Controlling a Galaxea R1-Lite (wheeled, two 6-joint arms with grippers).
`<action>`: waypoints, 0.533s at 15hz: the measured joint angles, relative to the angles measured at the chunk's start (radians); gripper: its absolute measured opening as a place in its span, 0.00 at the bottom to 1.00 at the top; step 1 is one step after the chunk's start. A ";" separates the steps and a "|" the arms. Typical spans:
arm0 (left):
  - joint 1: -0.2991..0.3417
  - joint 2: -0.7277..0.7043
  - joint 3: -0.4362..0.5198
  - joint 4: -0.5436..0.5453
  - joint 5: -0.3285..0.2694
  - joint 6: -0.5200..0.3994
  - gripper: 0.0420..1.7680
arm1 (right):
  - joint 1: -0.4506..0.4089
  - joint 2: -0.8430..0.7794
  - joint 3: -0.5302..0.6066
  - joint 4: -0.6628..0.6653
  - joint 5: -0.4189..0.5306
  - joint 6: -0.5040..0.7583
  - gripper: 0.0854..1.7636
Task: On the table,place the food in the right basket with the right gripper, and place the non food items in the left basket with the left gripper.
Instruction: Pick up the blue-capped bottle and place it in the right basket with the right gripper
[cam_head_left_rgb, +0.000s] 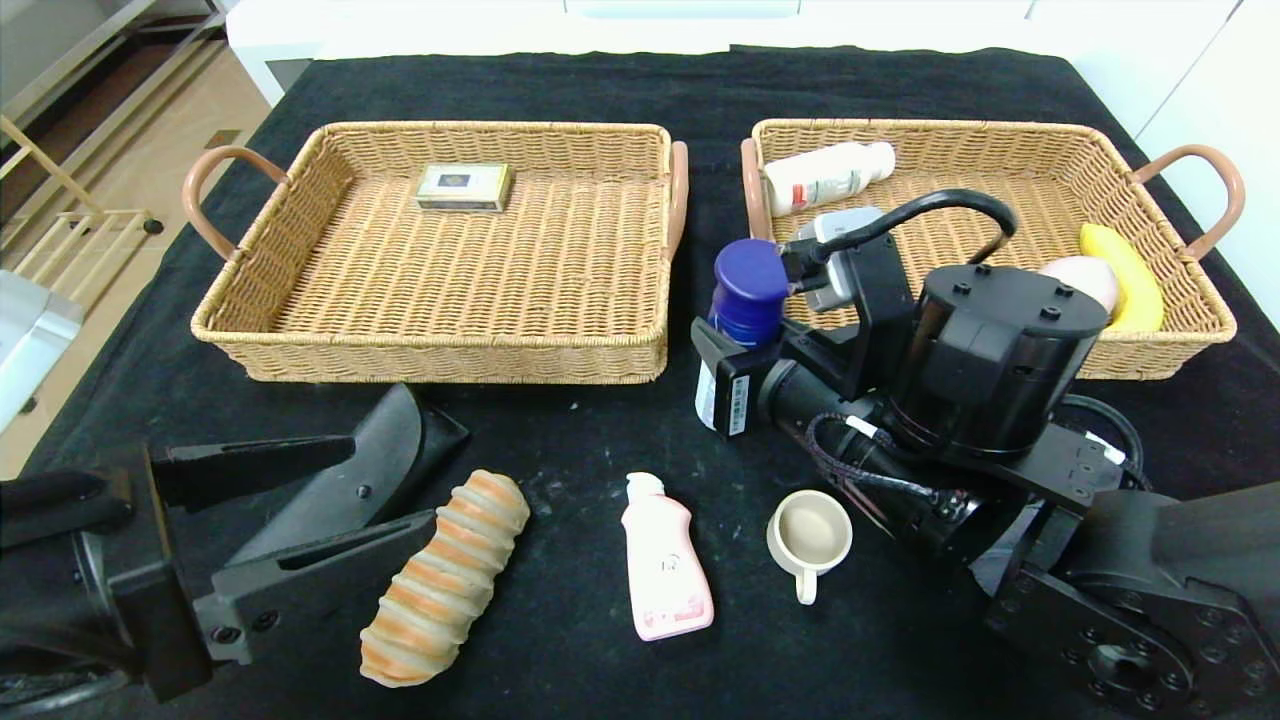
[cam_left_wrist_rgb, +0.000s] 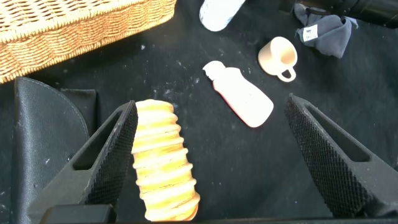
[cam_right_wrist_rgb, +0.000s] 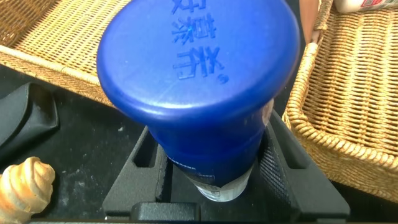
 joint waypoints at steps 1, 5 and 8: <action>0.000 0.001 0.000 0.000 0.000 0.000 0.97 | -0.001 -0.001 0.003 -0.002 0.000 0.000 0.45; 0.000 0.003 0.003 -0.002 0.000 0.007 0.97 | -0.002 -0.012 0.029 -0.005 0.002 0.000 0.45; 0.000 0.003 0.004 -0.005 0.000 0.007 0.97 | 0.009 -0.048 0.049 0.016 0.003 0.001 0.45</action>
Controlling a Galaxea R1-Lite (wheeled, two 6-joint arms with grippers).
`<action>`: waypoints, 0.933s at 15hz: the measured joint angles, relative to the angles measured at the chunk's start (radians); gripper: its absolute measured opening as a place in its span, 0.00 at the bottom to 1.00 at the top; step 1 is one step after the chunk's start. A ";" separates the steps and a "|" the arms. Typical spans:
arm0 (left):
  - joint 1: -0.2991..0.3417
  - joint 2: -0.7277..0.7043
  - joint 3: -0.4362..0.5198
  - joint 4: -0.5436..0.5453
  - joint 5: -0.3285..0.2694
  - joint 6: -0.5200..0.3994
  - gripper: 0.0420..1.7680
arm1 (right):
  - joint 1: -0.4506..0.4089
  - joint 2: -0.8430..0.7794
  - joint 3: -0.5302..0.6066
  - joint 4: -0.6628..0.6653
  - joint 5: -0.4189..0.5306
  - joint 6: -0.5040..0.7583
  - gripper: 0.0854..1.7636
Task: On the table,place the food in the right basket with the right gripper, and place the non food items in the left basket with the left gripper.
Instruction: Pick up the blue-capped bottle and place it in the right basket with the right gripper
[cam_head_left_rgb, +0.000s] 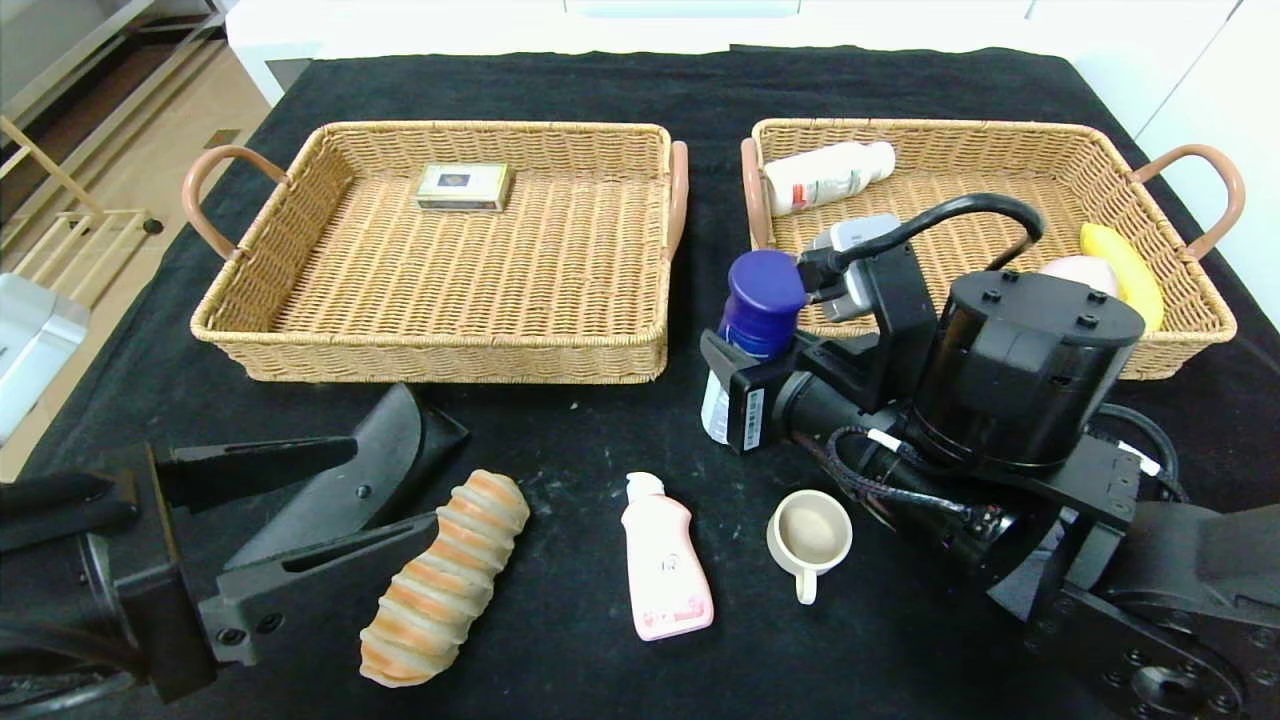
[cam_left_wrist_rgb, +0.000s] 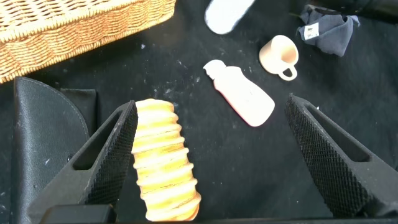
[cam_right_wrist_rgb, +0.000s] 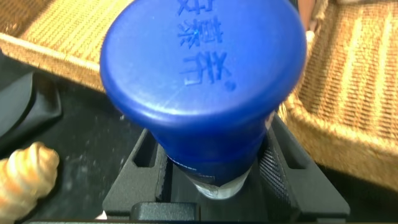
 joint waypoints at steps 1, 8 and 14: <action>0.000 0.000 0.000 0.000 0.000 0.000 0.97 | 0.004 -0.019 0.001 0.013 0.001 0.000 0.45; 0.001 -0.006 -0.002 -0.003 0.001 0.006 0.97 | 0.010 -0.185 0.005 0.104 0.014 -0.002 0.45; 0.001 -0.001 0.001 -0.001 0.001 0.007 0.97 | -0.017 -0.311 -0.037 0.250 0.053 0.000 0.45</action>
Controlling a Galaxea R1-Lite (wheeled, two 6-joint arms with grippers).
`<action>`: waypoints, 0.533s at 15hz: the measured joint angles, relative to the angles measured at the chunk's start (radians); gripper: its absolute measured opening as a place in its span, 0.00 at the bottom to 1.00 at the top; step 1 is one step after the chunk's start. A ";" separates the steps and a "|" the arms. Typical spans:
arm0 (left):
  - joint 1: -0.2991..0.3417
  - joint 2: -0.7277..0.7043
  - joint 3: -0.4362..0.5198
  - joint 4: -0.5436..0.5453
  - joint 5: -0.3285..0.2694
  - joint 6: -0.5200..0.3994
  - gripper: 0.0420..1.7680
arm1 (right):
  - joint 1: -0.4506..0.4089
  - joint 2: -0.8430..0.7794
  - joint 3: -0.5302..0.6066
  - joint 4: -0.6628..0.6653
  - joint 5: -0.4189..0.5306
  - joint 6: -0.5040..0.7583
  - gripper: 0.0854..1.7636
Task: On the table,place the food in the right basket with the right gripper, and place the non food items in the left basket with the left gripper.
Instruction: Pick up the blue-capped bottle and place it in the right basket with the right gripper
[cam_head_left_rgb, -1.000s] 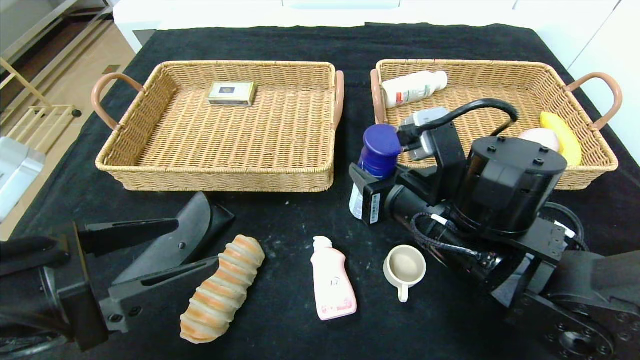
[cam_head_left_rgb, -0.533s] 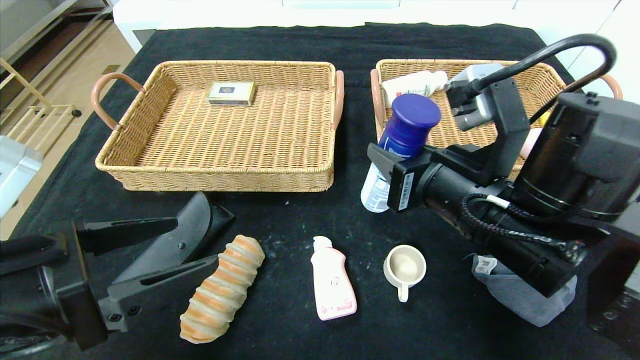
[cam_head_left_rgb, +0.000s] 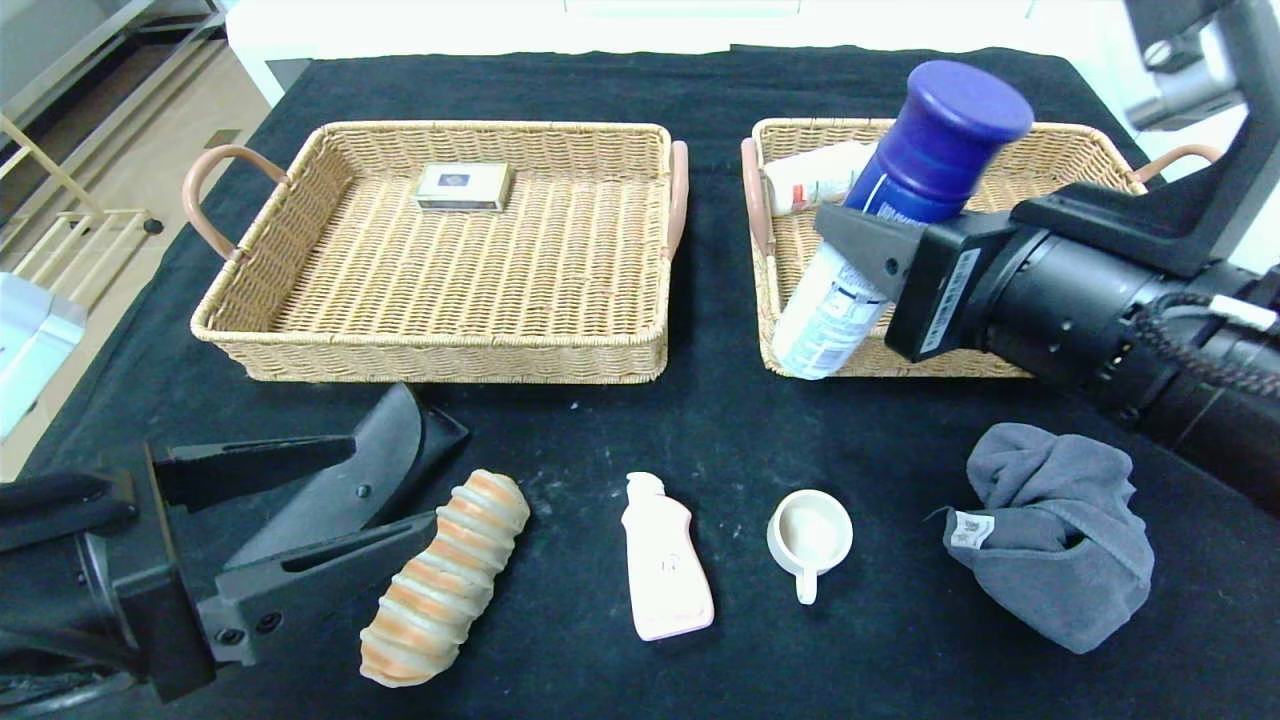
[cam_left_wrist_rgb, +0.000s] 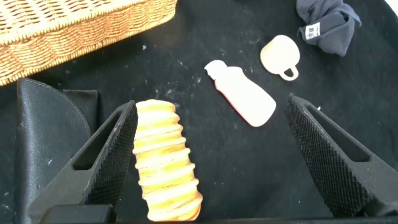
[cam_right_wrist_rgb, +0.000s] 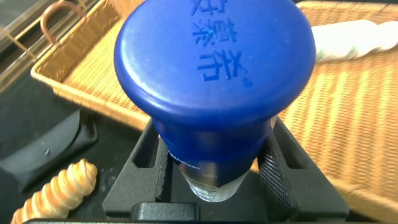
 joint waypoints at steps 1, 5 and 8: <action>0.000 0.002 0.001 0.000 0.000 0.000 0.97 | -0.009 -0.015 -0.024 0.036 0.002 0.000 0.45; 0.000 0.009 0.003 0.000 0.000 0.001 0.97 | -0.092 -0.036 -0.171 0.208 0.042 0.001 0.45; 0.000 0.005 0.001 -0.002 0.000 0.002 0.97 | -0.200 0.003 -0.281 0.259 0.075 0.001 0.45</action>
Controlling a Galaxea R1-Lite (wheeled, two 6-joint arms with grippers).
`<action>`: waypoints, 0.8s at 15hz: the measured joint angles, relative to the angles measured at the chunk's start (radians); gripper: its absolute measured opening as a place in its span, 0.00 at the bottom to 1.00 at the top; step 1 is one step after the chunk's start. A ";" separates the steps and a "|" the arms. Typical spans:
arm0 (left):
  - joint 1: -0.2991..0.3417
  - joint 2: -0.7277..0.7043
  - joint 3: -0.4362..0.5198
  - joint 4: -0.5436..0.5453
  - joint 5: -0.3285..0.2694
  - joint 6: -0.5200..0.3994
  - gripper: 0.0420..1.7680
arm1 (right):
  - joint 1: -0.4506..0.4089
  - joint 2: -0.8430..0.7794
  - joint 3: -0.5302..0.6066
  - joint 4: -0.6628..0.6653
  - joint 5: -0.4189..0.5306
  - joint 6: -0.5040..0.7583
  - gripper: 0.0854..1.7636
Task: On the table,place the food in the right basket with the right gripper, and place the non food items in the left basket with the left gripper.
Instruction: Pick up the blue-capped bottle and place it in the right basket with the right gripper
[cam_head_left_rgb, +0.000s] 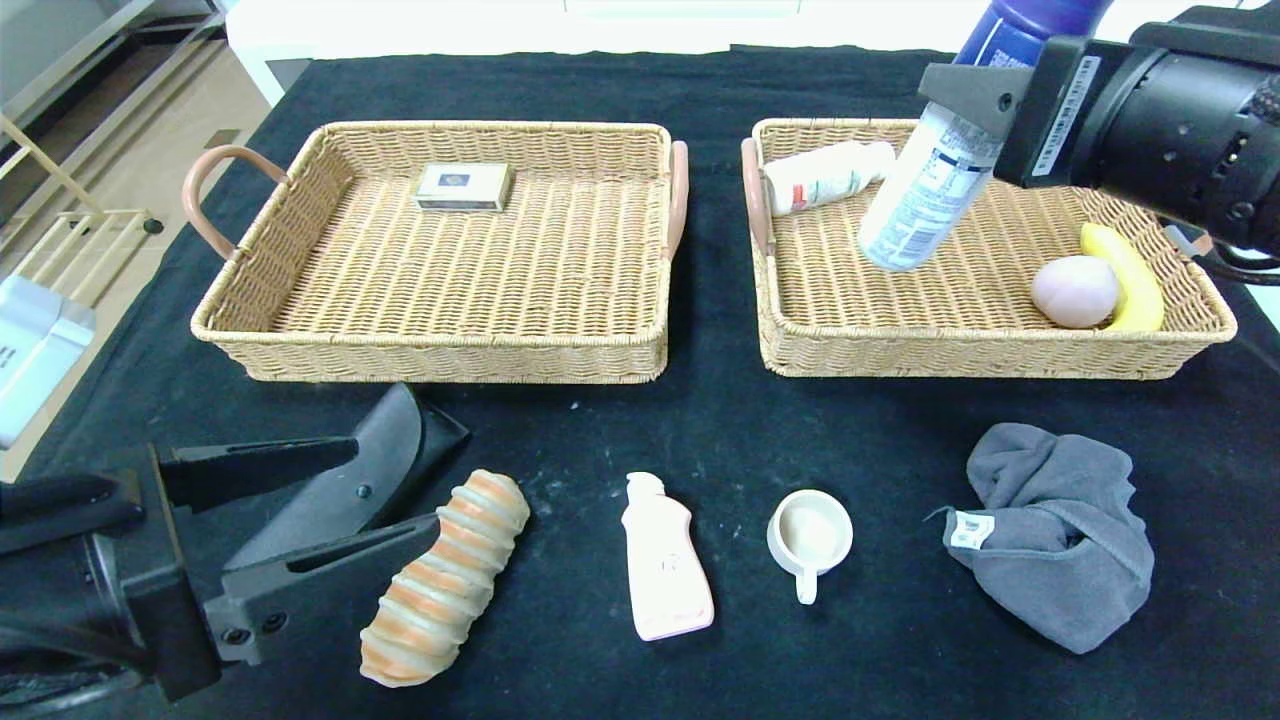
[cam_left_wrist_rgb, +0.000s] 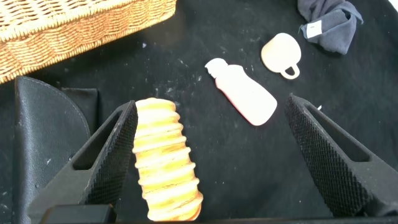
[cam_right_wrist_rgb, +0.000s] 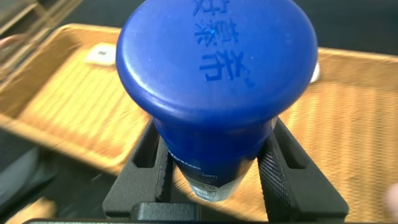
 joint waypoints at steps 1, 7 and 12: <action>0.000 -0.002 0.000 -0.001 0.000 0.000 0.97 | -0.038 0.022 -0.028 0.007 0.013 -0.001 0.45; 0.000 -0.027 -0.003 -0.009 0.000 0.006 0.97 | -0.188 0.153 -0.173 0.063 0.029 0.001 0.45; -0.001 -0.031 -0.003 -0.010 -0.001 0.008 0.97 | -0.256 0.265 -0.321 0.140 0.029 0.007 0.45</action>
